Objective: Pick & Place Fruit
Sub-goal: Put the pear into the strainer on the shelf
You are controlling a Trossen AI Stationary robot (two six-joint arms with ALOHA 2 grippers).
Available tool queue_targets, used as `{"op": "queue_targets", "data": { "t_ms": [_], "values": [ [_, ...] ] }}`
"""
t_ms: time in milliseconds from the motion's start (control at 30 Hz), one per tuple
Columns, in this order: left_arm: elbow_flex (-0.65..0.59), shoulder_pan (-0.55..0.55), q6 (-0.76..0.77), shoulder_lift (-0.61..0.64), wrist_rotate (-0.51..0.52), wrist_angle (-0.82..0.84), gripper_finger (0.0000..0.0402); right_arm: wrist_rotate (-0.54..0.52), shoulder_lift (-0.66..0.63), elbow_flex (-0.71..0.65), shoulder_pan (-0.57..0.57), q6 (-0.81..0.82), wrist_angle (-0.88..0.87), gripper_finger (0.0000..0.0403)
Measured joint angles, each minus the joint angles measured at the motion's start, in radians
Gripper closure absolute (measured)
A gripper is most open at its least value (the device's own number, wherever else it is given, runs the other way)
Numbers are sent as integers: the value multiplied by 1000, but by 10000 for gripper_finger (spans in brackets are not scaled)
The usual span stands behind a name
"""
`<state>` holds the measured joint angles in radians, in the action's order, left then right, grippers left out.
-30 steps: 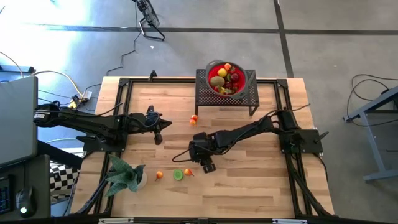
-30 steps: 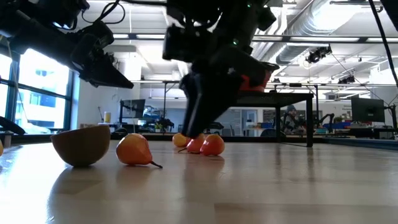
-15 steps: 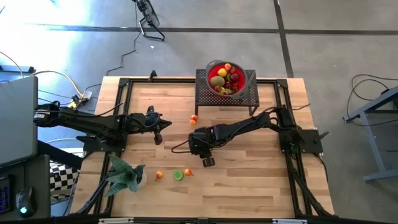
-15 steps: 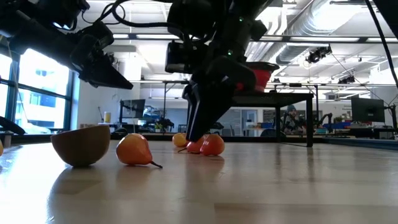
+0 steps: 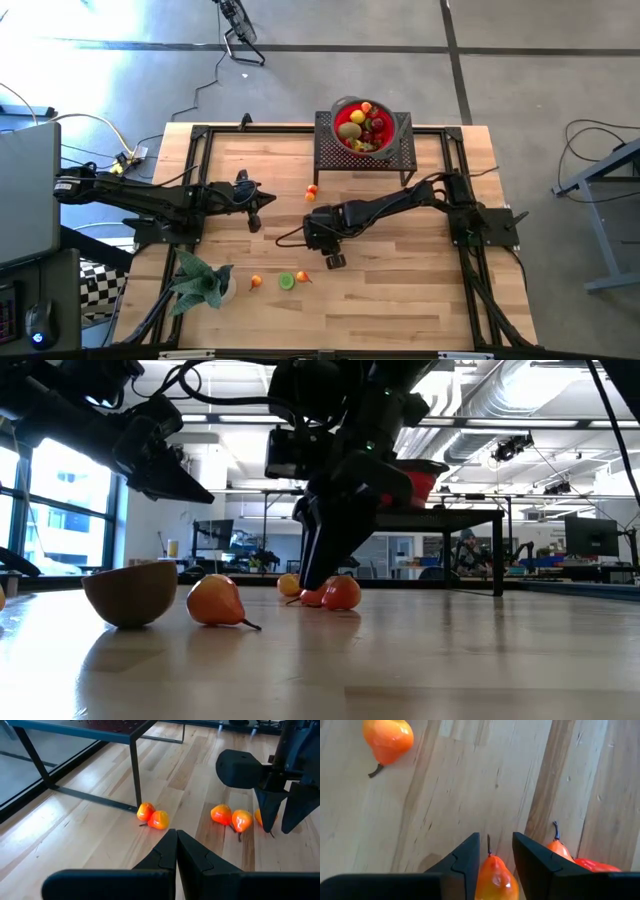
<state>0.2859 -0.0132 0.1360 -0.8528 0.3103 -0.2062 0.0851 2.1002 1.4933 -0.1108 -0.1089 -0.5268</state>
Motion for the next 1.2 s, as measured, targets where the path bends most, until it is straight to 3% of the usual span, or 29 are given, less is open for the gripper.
{"op": "queue_targets", "data": {
  "t_ms": [1200],
  "values": [
    [1,0,0,0,-6,0,396,-3,43,2,0,4,7,295]
  ]
}}
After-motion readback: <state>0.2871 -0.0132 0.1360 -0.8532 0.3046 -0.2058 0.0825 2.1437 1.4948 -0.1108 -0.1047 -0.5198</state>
